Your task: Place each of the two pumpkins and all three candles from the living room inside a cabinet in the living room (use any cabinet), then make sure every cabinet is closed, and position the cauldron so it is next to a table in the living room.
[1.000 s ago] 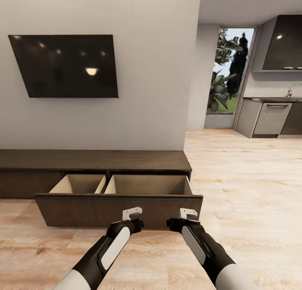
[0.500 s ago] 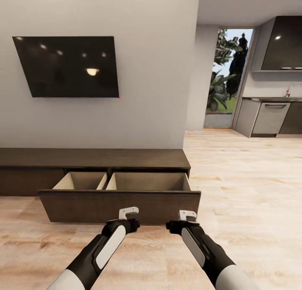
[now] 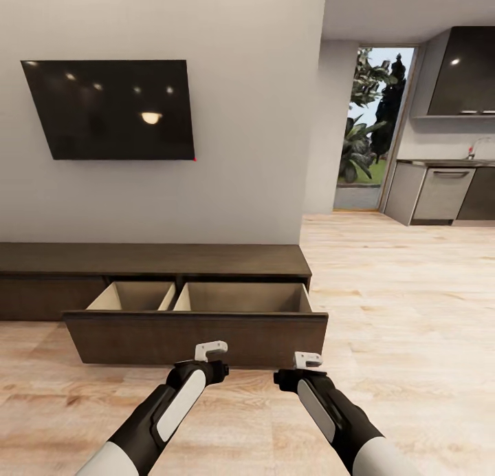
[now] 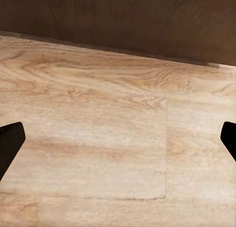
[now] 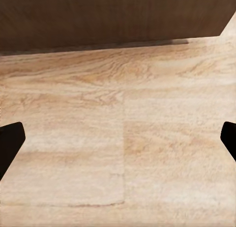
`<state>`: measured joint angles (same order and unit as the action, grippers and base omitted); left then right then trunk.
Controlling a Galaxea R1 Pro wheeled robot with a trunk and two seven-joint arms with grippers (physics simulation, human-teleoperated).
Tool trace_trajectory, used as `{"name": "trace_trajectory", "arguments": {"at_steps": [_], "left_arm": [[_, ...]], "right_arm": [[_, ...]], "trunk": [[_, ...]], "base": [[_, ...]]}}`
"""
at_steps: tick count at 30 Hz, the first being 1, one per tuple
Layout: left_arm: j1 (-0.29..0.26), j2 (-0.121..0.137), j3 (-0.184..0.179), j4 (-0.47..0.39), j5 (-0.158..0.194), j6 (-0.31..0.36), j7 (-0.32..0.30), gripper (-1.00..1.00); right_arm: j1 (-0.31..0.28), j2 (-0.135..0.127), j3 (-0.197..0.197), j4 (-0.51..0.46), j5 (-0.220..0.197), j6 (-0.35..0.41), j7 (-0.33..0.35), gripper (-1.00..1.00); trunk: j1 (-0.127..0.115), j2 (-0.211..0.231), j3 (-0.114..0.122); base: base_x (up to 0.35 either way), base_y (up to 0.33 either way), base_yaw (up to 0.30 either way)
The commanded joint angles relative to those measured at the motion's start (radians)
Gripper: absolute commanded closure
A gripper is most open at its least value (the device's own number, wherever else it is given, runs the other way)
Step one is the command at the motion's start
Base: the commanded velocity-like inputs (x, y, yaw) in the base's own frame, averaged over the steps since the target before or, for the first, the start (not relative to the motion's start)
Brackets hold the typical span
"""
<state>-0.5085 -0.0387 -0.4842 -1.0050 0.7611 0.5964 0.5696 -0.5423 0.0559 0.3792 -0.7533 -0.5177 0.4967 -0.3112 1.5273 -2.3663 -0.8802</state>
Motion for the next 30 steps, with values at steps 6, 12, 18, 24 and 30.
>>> {"name": "trace_trajectory", "arguments": {"at_steps": [6, 12, 18, 24, 30], "left_arm": [[-0.001, 0.001, -0.002, -0.001, 0.010, 0.000, 0.010, -1.00], [-0.001, 0.000, -0.002, -0.001, 0.010, 0.000, 0.010, -1.00], [-0.001, 0.000, -0.002, -0.001, 0.009, 0.000, 0.010, -1.00], [-0.001, 0.000, -0.001, 0.000, 0.009, 0.000, 0.010, -1.00], [-0.001, 0.000, -0.001, 0.000, 0.009, -0.001, 0.010, -1.00]], "right_arm": [[-0.001, 0.000, 0.004, -0.001, -0.012, 0.002, -0.010, -1.00], [-0.001, 0.000, 0.004, 0.000, -0.010, 0.002, -0.013, -1.00], [-0.001, -0.001, 0.005, 0.000, -0.008, 0.002, -0.016, -1.00], [-0.001, -0.001, 0.009, 0.000, -0.007, 0.003, -0.021, -1.00], [-0.001, -0.001, 0.010, 0.001, -0.007, 0.003, -0.022, -1.00]], "trunk": [[0.000, 0.000, -0.001], [0.000, 0.000, -0.001], [0.000, 0.000, -0.001], [0.000, 0.000, -0.001], [0.000, 0.000, -0.003]], "base": [[0.000, 0.000, 0.000], [0.000, -0.002, 0.000], [0.001, -0.051, 0.153], [0.071, -0.008, 0.265], [0.015, -0.001, 0.273]]}}
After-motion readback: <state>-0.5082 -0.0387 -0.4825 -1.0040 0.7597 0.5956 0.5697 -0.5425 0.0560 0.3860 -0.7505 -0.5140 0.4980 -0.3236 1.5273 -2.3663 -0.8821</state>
